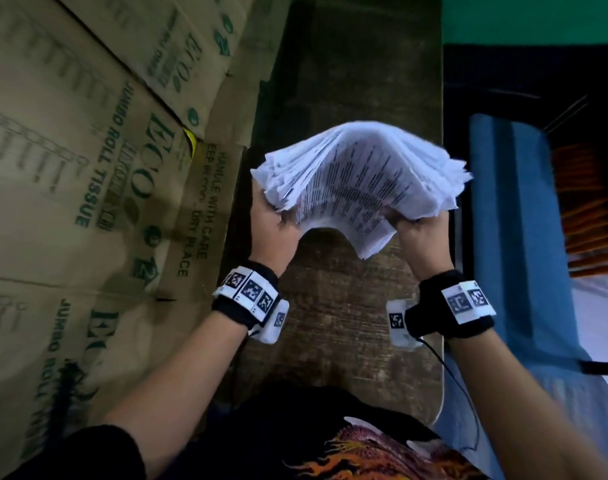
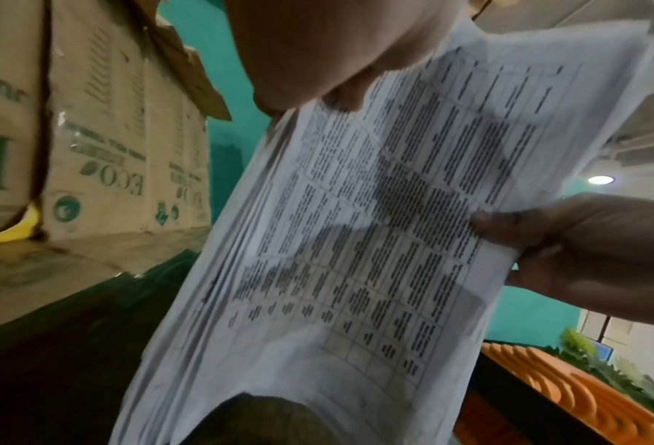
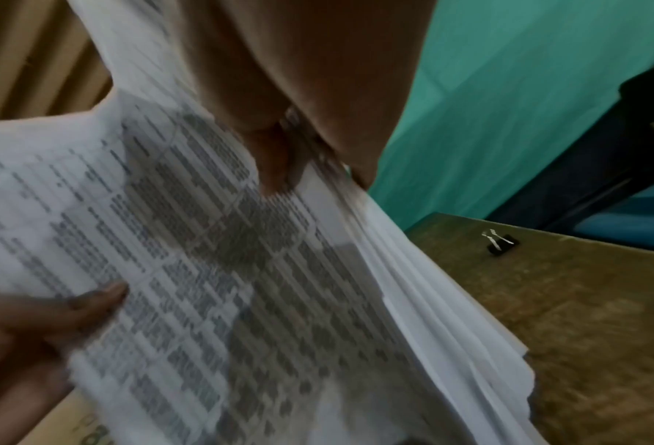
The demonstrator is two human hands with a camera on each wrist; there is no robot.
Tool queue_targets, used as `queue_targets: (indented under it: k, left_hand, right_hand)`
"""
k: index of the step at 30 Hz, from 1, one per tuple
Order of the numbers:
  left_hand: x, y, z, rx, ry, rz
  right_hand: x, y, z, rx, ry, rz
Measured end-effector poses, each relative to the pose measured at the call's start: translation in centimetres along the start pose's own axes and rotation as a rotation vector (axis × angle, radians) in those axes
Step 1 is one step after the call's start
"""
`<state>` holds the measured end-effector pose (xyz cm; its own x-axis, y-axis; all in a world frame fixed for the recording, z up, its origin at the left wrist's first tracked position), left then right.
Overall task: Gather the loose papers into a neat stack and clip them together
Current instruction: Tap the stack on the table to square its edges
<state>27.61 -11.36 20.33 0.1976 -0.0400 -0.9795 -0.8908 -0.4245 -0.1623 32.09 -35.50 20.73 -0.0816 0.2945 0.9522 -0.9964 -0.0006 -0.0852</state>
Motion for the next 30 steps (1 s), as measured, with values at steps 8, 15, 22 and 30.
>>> queue_targets:
  k: [8,15,22,30]
  left_hand:
    - [1.6,-2.0,2.1,0.146,-0.009,0.080]
    - [1.6,-3.6,1.1,0.293,0.080,0.215]
    - [2.7,-3.9,0.9,0.249,0.069,0.272]
    - [3.8,-3.4,1.1,0.137,0.003,0.282]
  right_hand:
    - [-1.2,-1.3,0.7,0.061,-0.139,-0.040]
    - [-1.2,-2.0,-0.5,0.168,-0.155,-0.088]
    - [-2.3,-2.0,-0.9,0.061,-0.085,-0.105]
    - [-2.2,-0.7,-2.1,-0.031,-0.060,-0.134]
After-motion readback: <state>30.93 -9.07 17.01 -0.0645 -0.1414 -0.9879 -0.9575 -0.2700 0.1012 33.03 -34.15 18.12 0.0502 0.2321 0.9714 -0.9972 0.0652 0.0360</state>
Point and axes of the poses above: each hand's wrist, its own y-axis away from the middle knuckle, its own z-axis out of the back of the hand, x = y × z, the point moved 8 cm from there along -y, towards the middle knuckle, and after that the axes turned 9 degrees about y, right-handed, at the moved point
